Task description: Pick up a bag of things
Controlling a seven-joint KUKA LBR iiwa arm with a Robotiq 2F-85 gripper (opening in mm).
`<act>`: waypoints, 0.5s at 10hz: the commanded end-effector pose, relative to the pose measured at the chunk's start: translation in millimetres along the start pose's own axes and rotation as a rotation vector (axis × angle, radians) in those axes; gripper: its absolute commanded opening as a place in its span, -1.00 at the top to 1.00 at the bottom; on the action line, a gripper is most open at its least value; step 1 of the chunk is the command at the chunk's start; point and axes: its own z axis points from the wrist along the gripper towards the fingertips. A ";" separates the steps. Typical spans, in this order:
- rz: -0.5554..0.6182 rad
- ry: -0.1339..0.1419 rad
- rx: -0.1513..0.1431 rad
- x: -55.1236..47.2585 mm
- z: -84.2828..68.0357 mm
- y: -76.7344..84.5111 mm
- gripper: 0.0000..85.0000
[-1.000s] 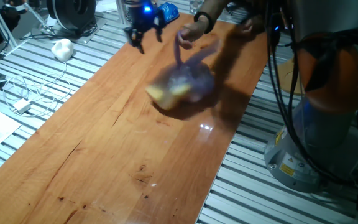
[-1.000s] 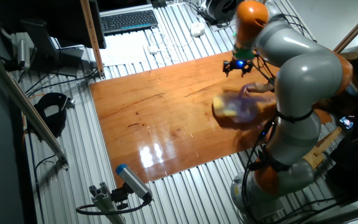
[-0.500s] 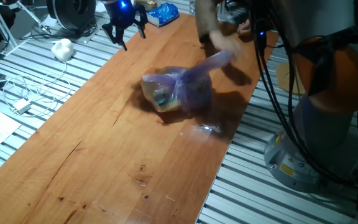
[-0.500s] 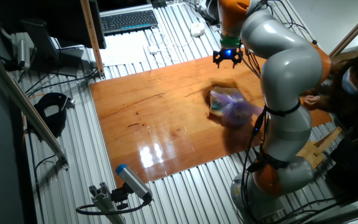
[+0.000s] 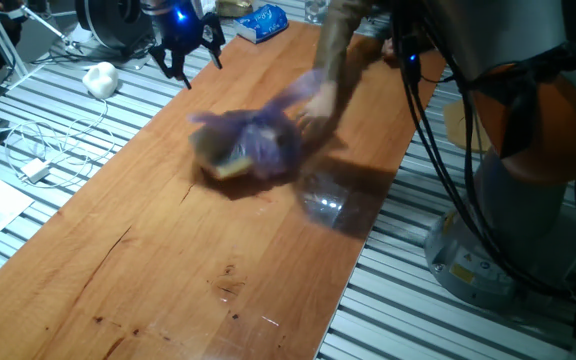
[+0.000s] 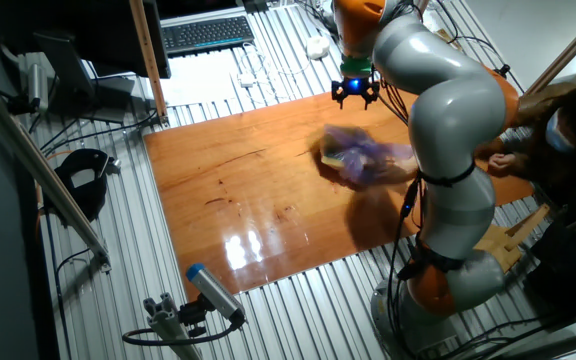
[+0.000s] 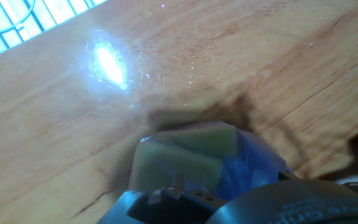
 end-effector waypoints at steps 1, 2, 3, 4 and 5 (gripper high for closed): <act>0.001 -0.002 0.006 3.1 1.8 -2.0 -0.60; 0.001 0.000 0.000 9.1 6.9 -6.9 -1.00; 0.004 -0.004 -0.007 16.7 14.1 -10.6 -1.00; 0.004 -0.011 -0.005 25.2 22.0 -13.4 -1.00; 0.011 -0.015 -0.019 32.7 28.0 -15.9 -1.00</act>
